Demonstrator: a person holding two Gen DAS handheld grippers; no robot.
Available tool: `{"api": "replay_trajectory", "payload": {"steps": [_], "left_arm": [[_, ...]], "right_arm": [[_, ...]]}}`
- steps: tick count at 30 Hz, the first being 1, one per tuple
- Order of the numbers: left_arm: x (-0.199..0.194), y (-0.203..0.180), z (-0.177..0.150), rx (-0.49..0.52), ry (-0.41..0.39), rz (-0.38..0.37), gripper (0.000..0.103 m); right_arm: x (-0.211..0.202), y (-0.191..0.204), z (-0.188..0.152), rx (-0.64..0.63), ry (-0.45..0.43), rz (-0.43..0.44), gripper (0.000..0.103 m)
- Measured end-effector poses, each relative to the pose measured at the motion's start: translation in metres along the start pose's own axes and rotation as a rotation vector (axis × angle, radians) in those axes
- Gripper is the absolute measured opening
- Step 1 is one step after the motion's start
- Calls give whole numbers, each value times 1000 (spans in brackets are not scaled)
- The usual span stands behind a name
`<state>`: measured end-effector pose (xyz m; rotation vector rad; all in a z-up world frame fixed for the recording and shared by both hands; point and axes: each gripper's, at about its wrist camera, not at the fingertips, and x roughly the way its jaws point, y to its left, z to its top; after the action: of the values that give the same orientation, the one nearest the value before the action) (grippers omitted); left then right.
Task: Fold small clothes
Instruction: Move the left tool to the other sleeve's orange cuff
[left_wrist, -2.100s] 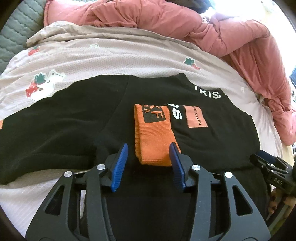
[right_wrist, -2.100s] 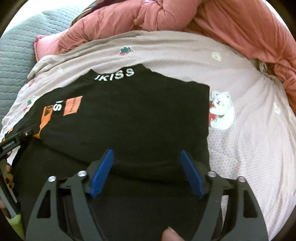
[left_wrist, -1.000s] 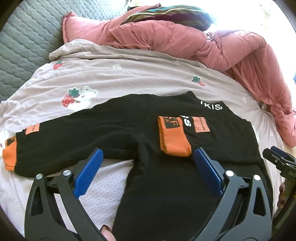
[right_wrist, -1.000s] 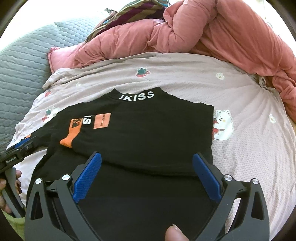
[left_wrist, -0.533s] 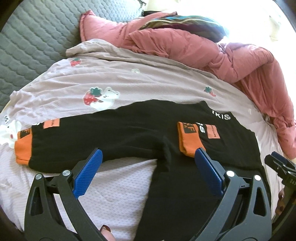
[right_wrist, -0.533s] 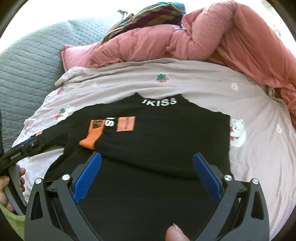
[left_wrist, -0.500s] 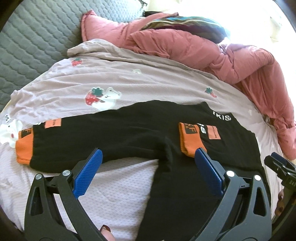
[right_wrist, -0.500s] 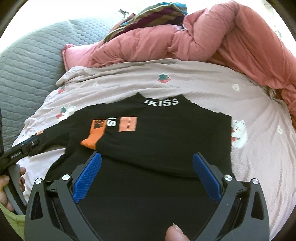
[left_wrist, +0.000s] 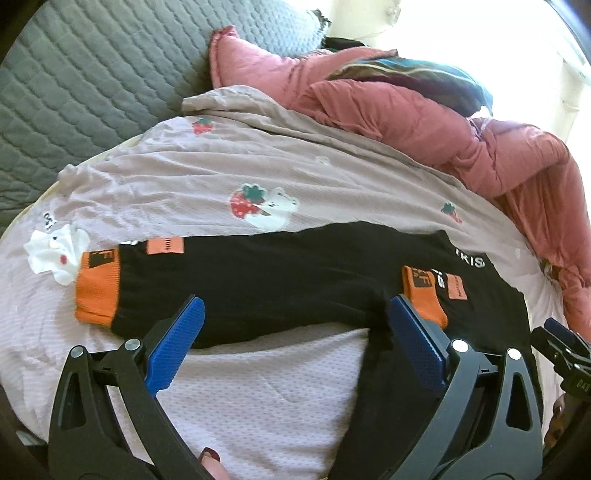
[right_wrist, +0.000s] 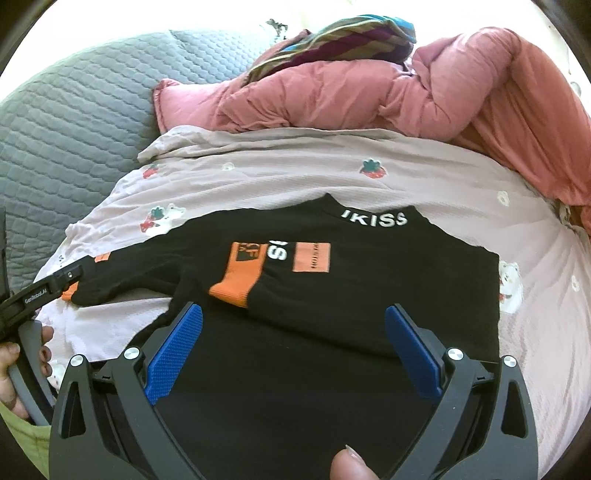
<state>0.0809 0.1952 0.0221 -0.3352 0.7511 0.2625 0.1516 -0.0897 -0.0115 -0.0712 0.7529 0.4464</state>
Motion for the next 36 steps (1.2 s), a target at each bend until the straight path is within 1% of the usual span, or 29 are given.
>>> {"api": "replay_trajectory", "payload": {"steps": [4,13,18,26,30,34,35,36], "left_arm": [[-3,16,2,-31,-6,16,93],[-7,55,6,-101,-18,81,93],[-8,82,6,-159,-19,104,93],[-7,129,3,-273,-4,108,93],[-7,144,1,-295,-3,129,93],[-4,157,-1,-334,-1,112,93],[-4,160,-2,-343,-4,111,91],[-3,162,-3,-353,-7,108,84]], "right_arm": [[3,12,3,-21,-3,10,98],[13,44,11,-68,-6,38,98],[19,65,15,-100,-7,59,98],[31,98,20,-148,3,99,98],[40,115,20,-183,17,118,98],[45,128,20,-210,24,129,98],[46,130,19,-214,25,132,98],[46,133,19,-220,25,136,98]]}}
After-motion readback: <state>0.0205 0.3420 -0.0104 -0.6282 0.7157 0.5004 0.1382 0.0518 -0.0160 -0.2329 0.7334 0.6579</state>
